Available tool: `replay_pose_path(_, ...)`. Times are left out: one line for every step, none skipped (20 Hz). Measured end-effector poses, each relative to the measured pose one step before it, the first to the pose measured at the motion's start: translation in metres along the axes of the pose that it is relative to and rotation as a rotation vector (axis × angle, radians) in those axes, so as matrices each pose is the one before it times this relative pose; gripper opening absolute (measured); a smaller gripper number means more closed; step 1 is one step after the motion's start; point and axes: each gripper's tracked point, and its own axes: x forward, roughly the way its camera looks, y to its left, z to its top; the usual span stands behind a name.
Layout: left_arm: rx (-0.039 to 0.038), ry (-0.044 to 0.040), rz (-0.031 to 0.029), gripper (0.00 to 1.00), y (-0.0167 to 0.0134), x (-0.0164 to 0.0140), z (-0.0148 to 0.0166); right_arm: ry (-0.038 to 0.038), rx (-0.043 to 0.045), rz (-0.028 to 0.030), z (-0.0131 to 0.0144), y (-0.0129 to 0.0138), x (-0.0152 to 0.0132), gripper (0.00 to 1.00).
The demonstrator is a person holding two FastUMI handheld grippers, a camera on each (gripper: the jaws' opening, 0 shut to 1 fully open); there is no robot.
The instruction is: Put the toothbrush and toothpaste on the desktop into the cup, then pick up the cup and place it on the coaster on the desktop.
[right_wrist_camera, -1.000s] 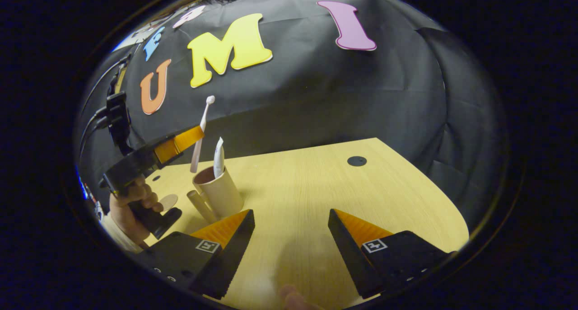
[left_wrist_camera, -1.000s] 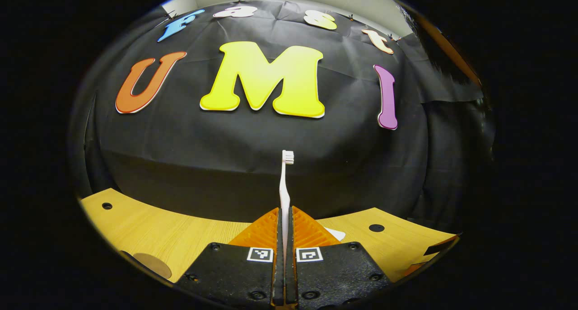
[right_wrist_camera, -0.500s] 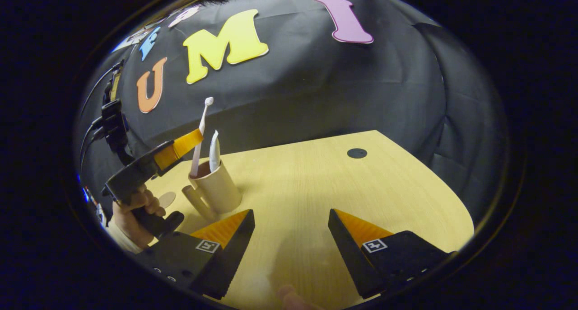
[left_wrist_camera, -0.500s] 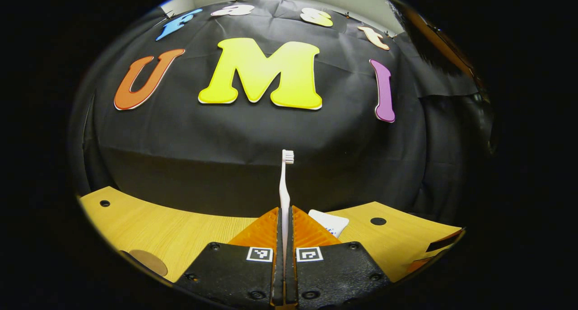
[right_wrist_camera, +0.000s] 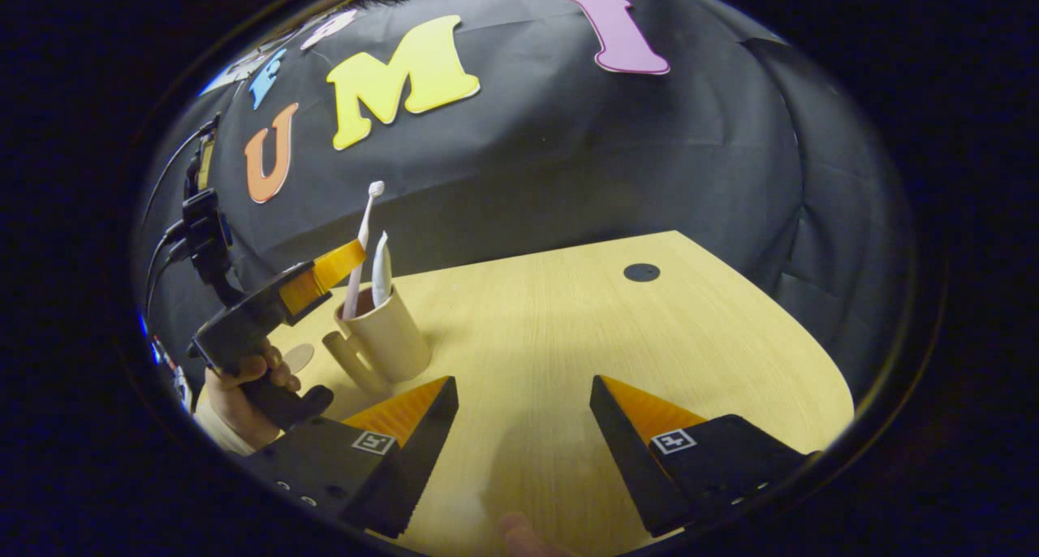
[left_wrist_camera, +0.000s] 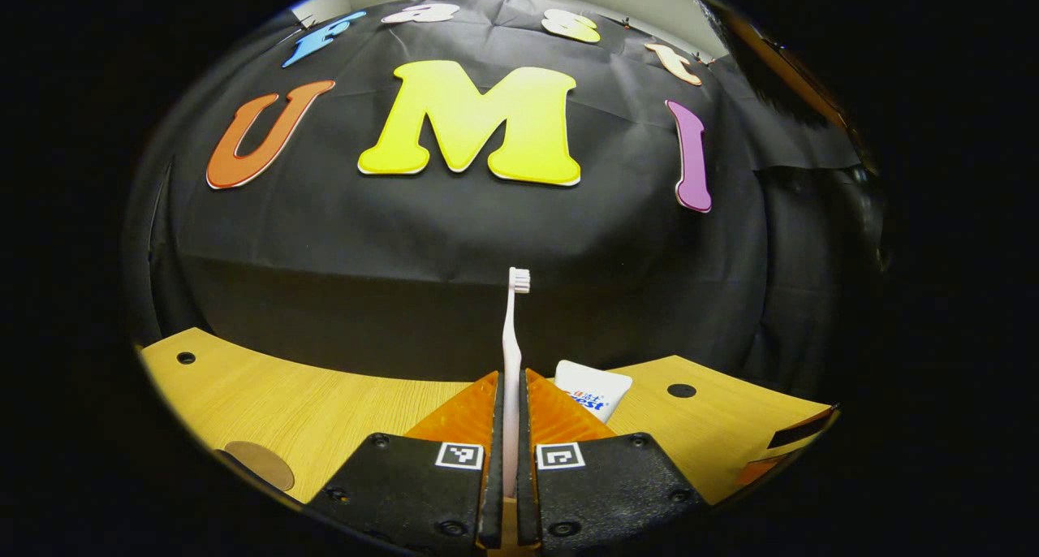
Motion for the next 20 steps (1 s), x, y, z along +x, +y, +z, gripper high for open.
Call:
replay_pose_path(-0.00057, -0.00757, -0.00067, 0.10, -0.00056, -0.00280, 0.00210, -0.00081, 0.00053, -0.00096, 0.00054, -0.00012, 0.00007, 0.97)
replay_pose_path(-0.00116, -0.00514, -0.00656, 0.12, -0.00196, -0.00214, 0.00222, -0.00130, -0.00158, -0.00237, -0.00018, -0.00079, -0.00013, 0.98)
replay_pose_path(0.00397, -0.01028, -0.00811, 0.17, -0.00349, -0.00083, 0.00203, -0.00121, -0.00034, -0.00107, 0.00104, -0.00032, -0.00010, 0.97)
replay_pose_path(0.01496, -0.00157, 0.00299, 0.12, -0.00135, -0.00221, 0.00074, -0.00067, 0.00157, -0.00058, 0.00017, -0.00056, -0.00060, 0.98)
replay_pose_path(0.01602, 0.00525, 0.00246, 0.26, -0.00084, -0.00127, -0.00134, -0.00033, -0.00047, -0.00379, 0.00007, -0.00018, -0.00010, 0.97)
replay_pose_path(0.00855, 0.00587, 0.00469, 0.29, 0.00070, -0.00170, -0.00054, -0.00296, 0.00006, 0.00051, 0.00128, 0.00078, -0.00165, 0.97)
replay_pose_path(-0.00122, -0.00112, 0.00142, 0.35, -0.00014, -0.00226, 0.00107, -0.00302, -0.00171, -0.00195, 0.00102, 0.00072, -0.00064, 0.98)
replay_pose_path(-0.00932, -0.00404, 0.00256, 0.36, 0.00066, -0.00399, 0.00323, -0.00143, -0.00208, 0.00083, 0.00063, 0.00140, -0.00140, 0.97)
replay_pose_path(-0.01605, -0.01212, 0.00133, 0.38, 0.00164, -0.00339, 0.00465, -0.00014, -0.00167, 0.00593, 0.00147, 0.00331, -0.00143, 0.94)
replay_pose_path(-0.01316, -0.01374, 0.00474, 0.40, 0.00152, -0.00544, 0.00696, 0.00101, -0.00448, -0.00049, 0.00172, 0.00262, -0.00082, 0.97)
replay_pose_path(-0.01354, -0.00307, -0.00034, 0.42, 0.00084, -0.00412, 0.00567, 0.00085, -0.00579, 0.00346, 0.00178, 0.00273, -0.00208, 0.97)
replay_pose_path(-0.00547, -0.00212, 0.00344, 0.44, 0.00108, -0.00518, 0.00575, -0.00460, -0.00411, 0.00605, 0.00435, 0.00484, -0.00316, 0.97)
replay_pose_path(-0.00248, -0.00153, 0.00499, 0.60, 0.00150, -0.00569, 0.00707, -0.00218, -0.00740, 0.00465, 0.00556, 0.00531, -0.00216, 0.97)
replay_pose_path(0.00861, 0.00067, 0.01226, 0.69, 0.00365, -0.00598, 0.00695, -0.00112, -0.00604, 0.00476, 0.00555, 0.00486, -0.00314, 0.97)
replay_pose_path(0.01305, 0.00916, 0.01106, 0.94, 0.00405, -0.00511, 0.00678, -0.00062, -0.00121, 0.00909, 0.00750, 0.00698, -0.00394, 0.97)
replay_pose_path(0.01301, 0.00679, 0.00844, 0.96, 0.00283, -0.00685, 0.00578, -0.00467, 0.00043, 0.01217, 0.00774, 0.00721, -0.00348, 0.97)
replay_pose_path(0.01124, 0.01011, 0.01562, 0.95, 0.00400, -0.00631, 0.00564, 0.00051, -0.00167, 0.01606, 0.00785, 0.00885, -0.00270, 0.97)
replay_pose_path(0.01020, 0.01196, 0.01008, 0.96, 0.00426, -0.00654, 0.00458, -0.00017, -0.00728, 0.00987, 0.00657, 0.00655, -0.00252, 0.97)
replay_pose_path(0.00220, 0.00621, 0.01064, 0.96, 0.00396, -0.00650, 0.00535, -0.00419, -0.00920, 0.00877, 0.00865, 0.00628, -0.00301, 0.97)
replay_pose_path(0.00343, 0.00571, 0.00424, 0.96, 0.00274, -0.00640, 0.00463, -0.00941, -0.00627, 0.00146, 0.00976, 0.00531, -0.00335, 0.97)
